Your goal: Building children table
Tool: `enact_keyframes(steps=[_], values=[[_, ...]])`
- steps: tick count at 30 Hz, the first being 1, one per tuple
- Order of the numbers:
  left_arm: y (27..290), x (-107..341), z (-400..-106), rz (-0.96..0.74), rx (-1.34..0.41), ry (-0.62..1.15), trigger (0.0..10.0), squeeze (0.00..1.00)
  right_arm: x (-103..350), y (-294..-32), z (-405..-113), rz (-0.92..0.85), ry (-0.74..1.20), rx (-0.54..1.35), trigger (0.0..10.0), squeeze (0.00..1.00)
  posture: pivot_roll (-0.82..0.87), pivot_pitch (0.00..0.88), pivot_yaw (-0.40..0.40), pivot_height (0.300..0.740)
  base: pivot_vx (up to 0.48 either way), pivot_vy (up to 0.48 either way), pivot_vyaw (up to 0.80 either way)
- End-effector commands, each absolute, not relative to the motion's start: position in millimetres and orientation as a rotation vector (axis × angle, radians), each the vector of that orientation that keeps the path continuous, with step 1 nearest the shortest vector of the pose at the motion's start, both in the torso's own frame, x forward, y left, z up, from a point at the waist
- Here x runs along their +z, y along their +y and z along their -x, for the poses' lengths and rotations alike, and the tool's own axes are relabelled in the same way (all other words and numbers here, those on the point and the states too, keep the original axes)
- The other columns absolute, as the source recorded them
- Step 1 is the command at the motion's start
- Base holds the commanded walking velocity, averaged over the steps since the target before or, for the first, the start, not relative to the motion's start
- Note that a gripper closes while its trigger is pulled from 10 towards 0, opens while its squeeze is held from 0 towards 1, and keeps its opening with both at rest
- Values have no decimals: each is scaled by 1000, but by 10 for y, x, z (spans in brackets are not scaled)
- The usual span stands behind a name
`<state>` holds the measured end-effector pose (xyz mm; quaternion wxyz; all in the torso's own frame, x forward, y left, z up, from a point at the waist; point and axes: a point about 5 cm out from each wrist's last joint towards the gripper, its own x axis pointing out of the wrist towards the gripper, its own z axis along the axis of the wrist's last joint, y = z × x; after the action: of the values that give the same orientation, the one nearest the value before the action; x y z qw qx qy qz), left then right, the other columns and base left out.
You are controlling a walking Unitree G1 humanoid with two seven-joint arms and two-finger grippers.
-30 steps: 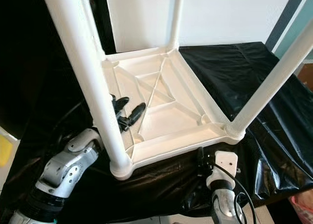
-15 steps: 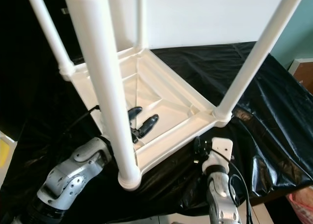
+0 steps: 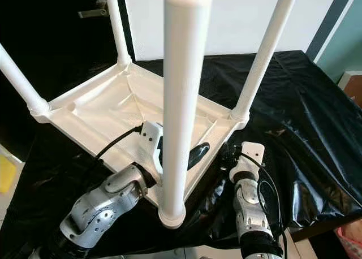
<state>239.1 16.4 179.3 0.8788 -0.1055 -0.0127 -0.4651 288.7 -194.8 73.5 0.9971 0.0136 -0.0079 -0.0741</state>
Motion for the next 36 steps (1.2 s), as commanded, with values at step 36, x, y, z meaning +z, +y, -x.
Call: enact_keyframes(steps=[36], values=[[1262,1203,-2454,-658,-1291,261,10000,0,1180,-1910,-2216,107,18,681,10000,0,8,40,-11,740,0,0,0]])
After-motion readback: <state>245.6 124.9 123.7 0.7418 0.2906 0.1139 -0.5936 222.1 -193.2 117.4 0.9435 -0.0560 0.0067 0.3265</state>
